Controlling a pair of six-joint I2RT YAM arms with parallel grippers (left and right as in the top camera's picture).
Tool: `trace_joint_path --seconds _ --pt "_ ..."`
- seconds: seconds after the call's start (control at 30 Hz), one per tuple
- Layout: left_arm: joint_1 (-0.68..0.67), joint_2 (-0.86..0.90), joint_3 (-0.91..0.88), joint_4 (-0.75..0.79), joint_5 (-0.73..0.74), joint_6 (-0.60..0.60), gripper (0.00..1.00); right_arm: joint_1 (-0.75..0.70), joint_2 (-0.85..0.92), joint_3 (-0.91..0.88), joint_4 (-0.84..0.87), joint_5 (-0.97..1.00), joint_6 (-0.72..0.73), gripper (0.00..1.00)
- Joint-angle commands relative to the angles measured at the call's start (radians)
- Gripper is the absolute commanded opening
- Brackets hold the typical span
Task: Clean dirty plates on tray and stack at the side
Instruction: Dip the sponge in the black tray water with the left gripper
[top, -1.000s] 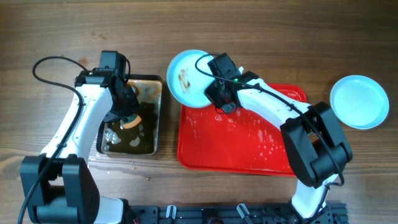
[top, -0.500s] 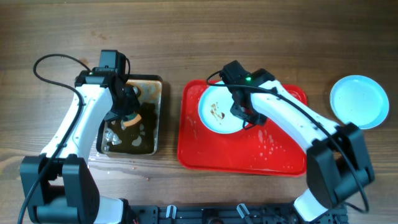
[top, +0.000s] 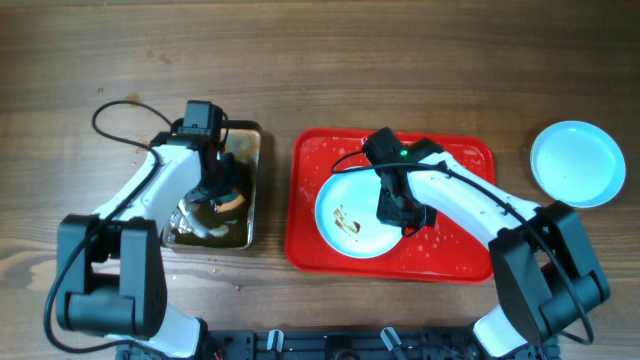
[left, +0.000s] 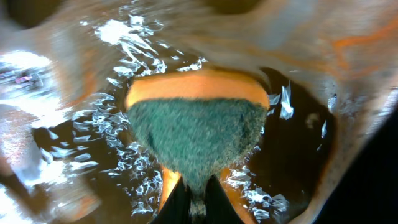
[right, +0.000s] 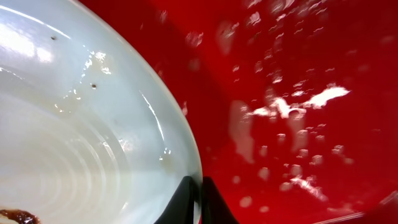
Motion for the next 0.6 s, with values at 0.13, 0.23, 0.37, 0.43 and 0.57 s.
trace_joint_path --seconds 0.13,0.23,0.37,0.43,0.57 --pt "-0.034 0.048 -0.003 0.091 0.394 0.042 0.04 -0.002 -0.011 -0.027 0.031 -0.068 -0.036 0.04" --pt "-0.032 0.048 -0.003 0.087 0.438 0.04 0.04 -0.002 -0.011 -0.027 0.037 -0.068 -0.05 0.04" --pt "-0.026 0.048 -0.003 0.003 0.199 -0.092 0.04 -0.002 -0.011 -0.028 0.04 -0.068 -0.061 0.04" --pt "-0.026 0.048 -0.003 -0.016 0.141 -0.091 0.04 -0.002 -0.011 -0.028 0.046 -0.068 -0.062 0.04" --pt "-0.026 0.048 -0.003 -0.022 0.035 -0.149 0.04 -0.002 -0.011 -0.027 0.05 -0.068 -0.063 0.04"
